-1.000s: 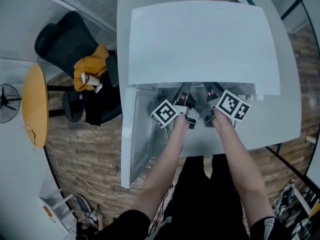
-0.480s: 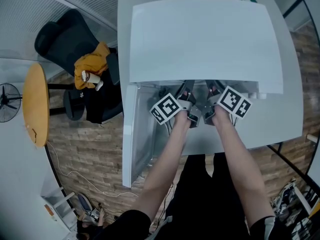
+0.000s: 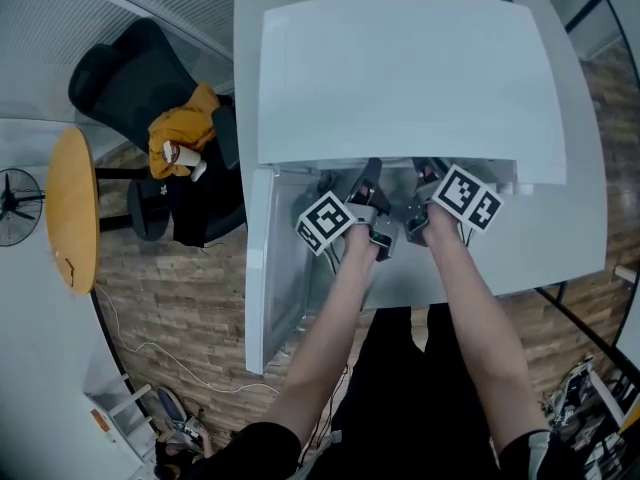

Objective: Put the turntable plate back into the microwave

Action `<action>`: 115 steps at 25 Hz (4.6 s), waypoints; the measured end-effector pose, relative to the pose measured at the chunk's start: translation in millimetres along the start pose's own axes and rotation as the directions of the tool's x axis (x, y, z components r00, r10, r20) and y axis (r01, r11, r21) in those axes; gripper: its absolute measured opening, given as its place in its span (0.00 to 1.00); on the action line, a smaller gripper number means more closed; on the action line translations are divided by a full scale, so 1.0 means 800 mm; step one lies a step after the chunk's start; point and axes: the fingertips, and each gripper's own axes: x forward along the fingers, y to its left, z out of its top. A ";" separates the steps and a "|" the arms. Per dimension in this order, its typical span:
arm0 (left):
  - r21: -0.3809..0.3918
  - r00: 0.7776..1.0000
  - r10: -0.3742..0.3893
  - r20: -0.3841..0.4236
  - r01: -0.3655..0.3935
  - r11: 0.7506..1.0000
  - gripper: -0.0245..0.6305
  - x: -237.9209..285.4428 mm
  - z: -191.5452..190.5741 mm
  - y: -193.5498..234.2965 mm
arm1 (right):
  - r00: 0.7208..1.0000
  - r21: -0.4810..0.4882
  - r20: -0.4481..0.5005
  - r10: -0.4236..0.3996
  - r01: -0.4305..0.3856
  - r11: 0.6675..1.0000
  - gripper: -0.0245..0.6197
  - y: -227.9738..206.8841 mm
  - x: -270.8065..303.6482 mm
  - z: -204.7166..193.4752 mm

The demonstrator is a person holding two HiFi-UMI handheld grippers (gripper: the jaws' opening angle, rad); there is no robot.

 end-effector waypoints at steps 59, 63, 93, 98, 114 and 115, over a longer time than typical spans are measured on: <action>0.179 0.999 0.026 0.024 -0.030 0.983 0.04 -0.135 -0.103 -0.076 | 0.997 -0.258 -0.040 0.071 -0.079 0.963 0.05 0.044 -0.197 -0.053; 0.231 0.999 0.003 0.038 -0.012 0.973 0.04 -0.174 -0.131 -0.103 | 0.993 -0.290 -0.036 0.109 -0.115 0.950 0.05 0.060 -0.247 -0.060; 0.781 0.991 -0.132 0.017 0.069 0.621 0.04 -0.390 -0.265 -0.291 | 0.929 -0.707 -0.073 0.363 -0.304 0.638 0.05 0.191 -0.518 -0.115; 0.826 0.992 -0.126 -0.002 0.072 0.559 0.04 -0.400 -0.263 -0.297 | 0.934 -0.765 -0.081 0.349 -0.283 0.578 0.05 0.195 -0.532 -0.124; 0.856 0.993 -0.118 -0.001 0.062 0.514 0.04 -0.410 -0.276 -0.293 | 0.935 -0.810 -0.079 0.347 -0.263 0.525 0.05 0.180 -0.556 -0.129; 0.857 0.993 -0.118 -0.002 0.062 0.511 0.04 -0.410 -0.277 -0.294 | 0.935 -0.811 -0.079 0.346 -0.262 0.524 0.05 0.179 -0.557 -0.129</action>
